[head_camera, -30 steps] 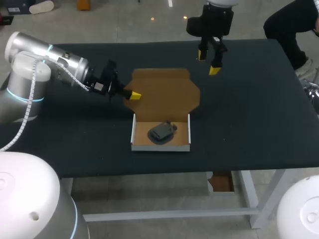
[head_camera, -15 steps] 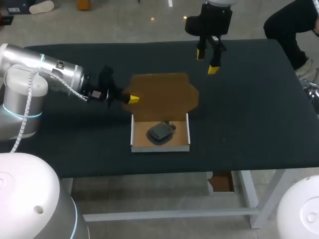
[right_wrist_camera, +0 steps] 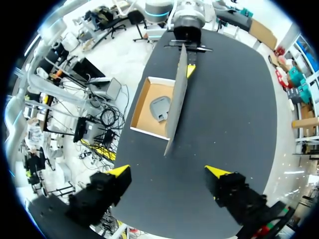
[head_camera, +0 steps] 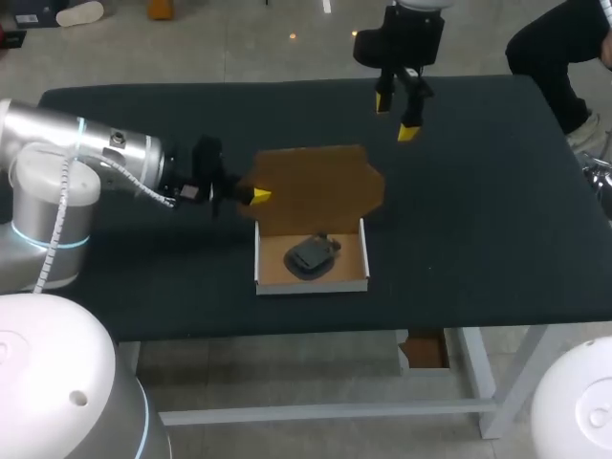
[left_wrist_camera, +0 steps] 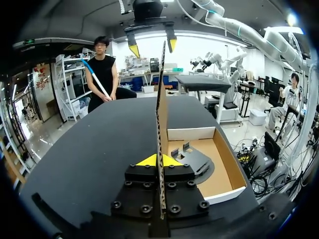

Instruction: Assemble the packaging by folding the flat box into shape, placing the metal phone stand inside, and closing the box properly

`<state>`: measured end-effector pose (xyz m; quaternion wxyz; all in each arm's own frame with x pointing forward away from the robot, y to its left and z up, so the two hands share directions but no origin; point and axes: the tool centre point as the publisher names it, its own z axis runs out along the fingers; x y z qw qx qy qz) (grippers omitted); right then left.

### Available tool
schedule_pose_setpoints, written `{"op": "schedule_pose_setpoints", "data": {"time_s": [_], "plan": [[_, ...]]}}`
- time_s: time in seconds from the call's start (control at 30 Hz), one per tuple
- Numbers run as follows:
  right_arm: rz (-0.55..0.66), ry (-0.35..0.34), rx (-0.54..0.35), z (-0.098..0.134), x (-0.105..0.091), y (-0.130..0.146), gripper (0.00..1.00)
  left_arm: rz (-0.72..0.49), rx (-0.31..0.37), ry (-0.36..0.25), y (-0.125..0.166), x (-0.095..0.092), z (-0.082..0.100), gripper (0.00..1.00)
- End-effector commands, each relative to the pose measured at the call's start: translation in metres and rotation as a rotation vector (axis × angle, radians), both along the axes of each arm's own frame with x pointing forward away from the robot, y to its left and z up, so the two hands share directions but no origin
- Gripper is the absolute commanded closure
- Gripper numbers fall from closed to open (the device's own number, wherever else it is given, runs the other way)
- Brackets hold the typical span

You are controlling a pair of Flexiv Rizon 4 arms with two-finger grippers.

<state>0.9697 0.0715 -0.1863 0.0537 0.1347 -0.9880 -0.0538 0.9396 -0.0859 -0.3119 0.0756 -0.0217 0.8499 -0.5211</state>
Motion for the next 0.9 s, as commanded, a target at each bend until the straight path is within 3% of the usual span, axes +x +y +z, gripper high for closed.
{"op": "schedule_pose_setpoints", "data": {"time_s": [0.03, 0.57, 0.9], "plan": [[0.005, 0.000, -0.003, 0.002, 0.000, 0.002, 0.00, 0.023, -0.006, -0.014, 0.000, -0.006, -0.002, 1.00], [-0.031, -0.023, 0.010, 0.007, 0.002, 0.017, 0.00, 0.023, -0.008, -0.010, 0.001, -0.005, -0.002, 1.00], [-0.079, -0.142, -0.019, 0.020, 0.014, 0.043, 0.00, 0.023, -0.008, -0.010, 0.001, -0.005, -0.002, 1.00]]}}
